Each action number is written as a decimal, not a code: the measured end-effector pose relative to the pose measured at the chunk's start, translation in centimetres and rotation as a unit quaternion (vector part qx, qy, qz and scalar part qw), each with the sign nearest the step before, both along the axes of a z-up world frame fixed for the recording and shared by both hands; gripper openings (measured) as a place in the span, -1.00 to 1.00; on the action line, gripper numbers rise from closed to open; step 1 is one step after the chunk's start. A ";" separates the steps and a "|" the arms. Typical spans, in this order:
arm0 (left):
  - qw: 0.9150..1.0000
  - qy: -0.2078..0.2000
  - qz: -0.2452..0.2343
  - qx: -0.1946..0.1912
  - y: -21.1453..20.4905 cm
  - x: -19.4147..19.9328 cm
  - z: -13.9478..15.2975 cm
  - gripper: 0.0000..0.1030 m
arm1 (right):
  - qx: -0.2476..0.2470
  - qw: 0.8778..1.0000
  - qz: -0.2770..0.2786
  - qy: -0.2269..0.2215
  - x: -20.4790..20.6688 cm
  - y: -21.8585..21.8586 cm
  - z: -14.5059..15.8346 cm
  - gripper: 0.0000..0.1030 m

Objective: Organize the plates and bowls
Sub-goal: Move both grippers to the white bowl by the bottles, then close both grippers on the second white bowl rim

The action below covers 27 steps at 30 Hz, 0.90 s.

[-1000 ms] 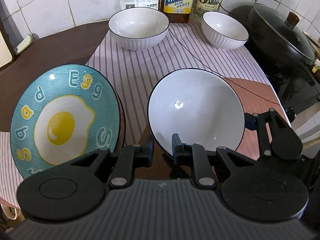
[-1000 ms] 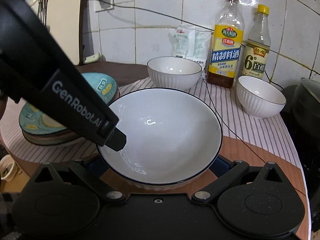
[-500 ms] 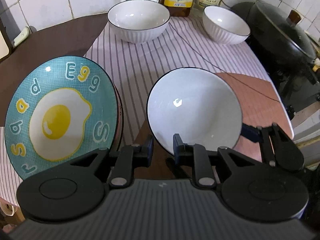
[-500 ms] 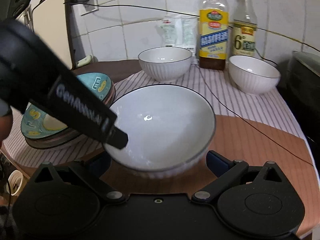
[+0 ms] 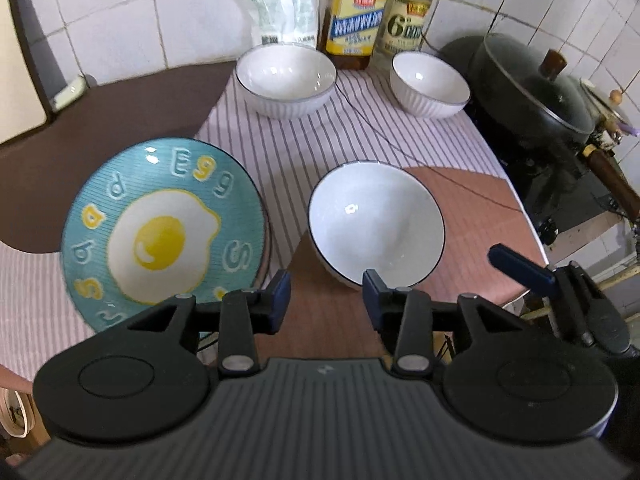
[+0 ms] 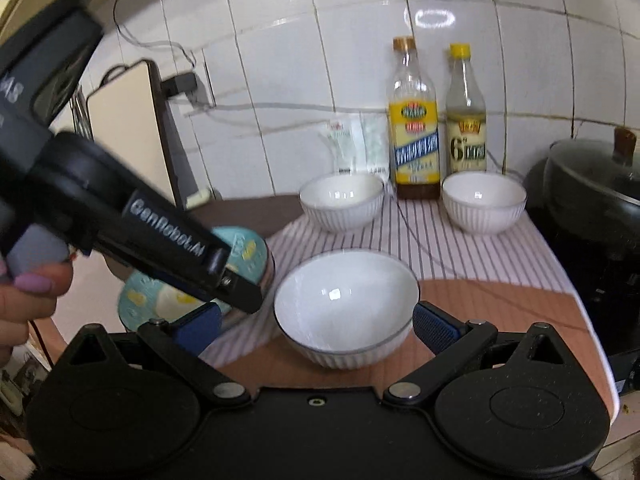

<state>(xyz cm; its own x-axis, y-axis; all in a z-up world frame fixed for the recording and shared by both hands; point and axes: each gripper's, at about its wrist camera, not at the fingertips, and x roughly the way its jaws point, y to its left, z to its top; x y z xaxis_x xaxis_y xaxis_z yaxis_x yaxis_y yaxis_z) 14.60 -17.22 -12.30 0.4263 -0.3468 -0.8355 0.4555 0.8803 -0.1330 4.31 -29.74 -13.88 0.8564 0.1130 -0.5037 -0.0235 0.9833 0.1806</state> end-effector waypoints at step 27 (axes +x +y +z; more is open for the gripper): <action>0.993 -0.111 0.032 0.005 2.8 10.1 5.4 0.49 | 0.042 0.999 -0.028 0.012 12.1 -2.1 8.5 0.88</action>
<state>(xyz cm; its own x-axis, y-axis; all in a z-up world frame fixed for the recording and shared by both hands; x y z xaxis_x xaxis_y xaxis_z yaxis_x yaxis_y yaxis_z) 24.69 -14.44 -6.86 0.6208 -0.3056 -0.7220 0.4159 0.9090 -0.0271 16.38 -31.86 -5.34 0.8505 0.1073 -0.5149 0.0369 0.9644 0.2619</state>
